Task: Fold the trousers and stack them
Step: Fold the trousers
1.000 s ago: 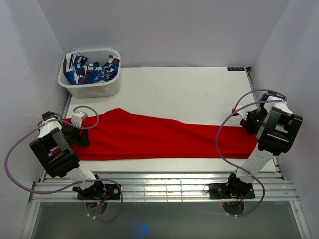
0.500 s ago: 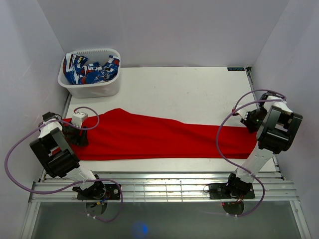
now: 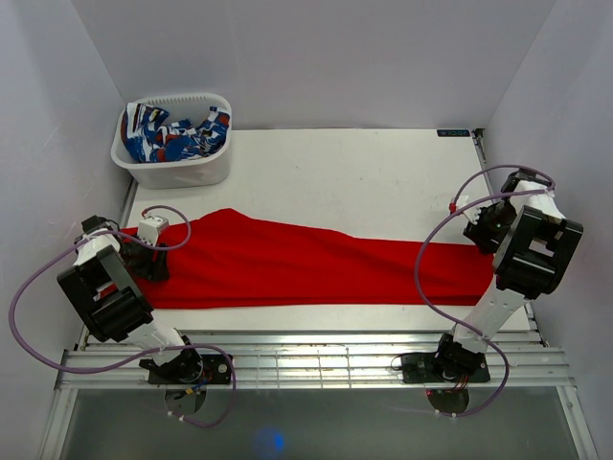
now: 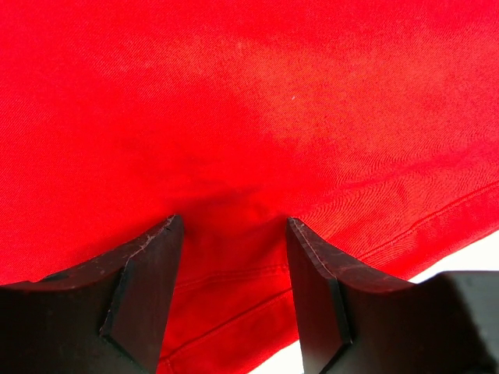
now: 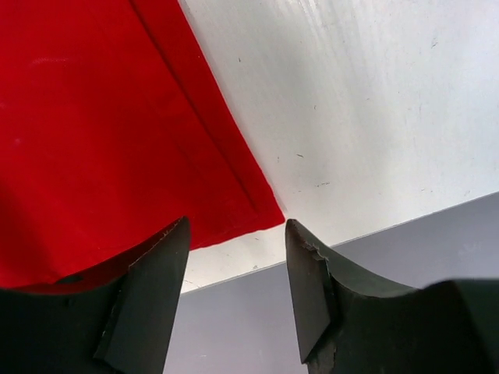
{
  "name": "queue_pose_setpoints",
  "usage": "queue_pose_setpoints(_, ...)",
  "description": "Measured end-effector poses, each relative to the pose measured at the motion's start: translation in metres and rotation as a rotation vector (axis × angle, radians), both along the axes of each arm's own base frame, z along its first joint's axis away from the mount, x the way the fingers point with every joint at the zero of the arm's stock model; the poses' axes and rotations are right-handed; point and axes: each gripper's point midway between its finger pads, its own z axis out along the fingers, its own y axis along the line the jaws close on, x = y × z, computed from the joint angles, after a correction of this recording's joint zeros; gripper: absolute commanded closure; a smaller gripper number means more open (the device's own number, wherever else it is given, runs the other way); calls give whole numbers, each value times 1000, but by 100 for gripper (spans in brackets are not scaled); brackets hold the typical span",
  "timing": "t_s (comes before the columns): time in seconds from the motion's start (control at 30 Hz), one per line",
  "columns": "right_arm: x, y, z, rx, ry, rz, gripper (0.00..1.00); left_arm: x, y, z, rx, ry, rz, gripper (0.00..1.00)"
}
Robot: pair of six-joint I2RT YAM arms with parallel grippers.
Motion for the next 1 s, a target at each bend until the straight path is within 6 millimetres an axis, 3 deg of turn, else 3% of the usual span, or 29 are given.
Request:
queue_pose_setpoints(0.37,-13,3,-23,16,72,-5,66,0,0,0,1,0,0,34)
queue_pose_setpoints(0.53,-13,1,-25,3,66,6,92,0,0,0,1,2,3,34)
queue_pose_setpoints(1.0,-10,-7,-14,5,54,-13,92,1,2,-1,9,2,4,35)
